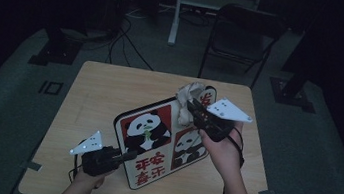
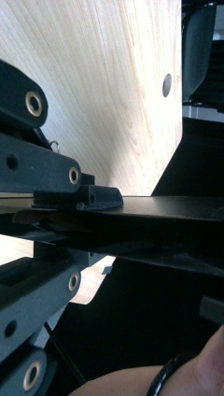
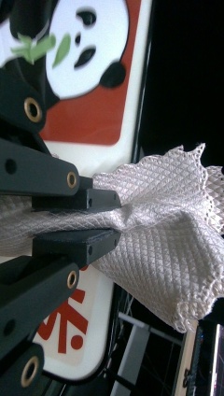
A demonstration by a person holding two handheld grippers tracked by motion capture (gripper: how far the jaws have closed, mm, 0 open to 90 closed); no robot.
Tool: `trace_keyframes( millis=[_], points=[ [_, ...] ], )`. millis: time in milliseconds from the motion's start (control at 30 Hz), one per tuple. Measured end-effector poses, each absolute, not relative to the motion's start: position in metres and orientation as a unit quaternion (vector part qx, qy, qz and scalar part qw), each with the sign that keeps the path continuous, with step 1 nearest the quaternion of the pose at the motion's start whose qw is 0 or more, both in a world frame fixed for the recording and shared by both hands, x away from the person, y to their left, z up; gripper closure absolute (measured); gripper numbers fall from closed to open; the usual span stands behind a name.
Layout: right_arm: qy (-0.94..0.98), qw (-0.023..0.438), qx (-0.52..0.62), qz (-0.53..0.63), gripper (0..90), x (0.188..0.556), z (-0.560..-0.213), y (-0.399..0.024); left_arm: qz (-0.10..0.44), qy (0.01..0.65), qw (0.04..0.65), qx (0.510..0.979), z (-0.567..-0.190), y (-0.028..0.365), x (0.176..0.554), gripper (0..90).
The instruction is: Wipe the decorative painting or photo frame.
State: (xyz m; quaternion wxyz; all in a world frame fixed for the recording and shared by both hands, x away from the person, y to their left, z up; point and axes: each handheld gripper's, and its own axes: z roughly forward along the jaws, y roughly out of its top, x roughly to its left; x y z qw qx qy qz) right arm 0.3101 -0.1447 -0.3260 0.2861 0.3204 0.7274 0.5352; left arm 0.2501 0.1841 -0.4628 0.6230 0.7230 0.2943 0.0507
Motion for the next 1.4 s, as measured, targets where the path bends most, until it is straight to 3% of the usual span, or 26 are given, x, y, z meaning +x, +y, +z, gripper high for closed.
trace_keyframes(
  millis=[200,1400],
  points=[
    [0.735,0.275,0.327,0.526,80.8,0.319,-0.343,-0.141,0.046,0.291,0.623,0.725,-0.463,0.184,0.251,79.2],
    [0.787,0.211,0.380,0.438,80.8,0.293,-0.462,-0.164,0.057,0.286,0.620,0.728,-0.463,0.182,0.250,78.3]
  ],
)
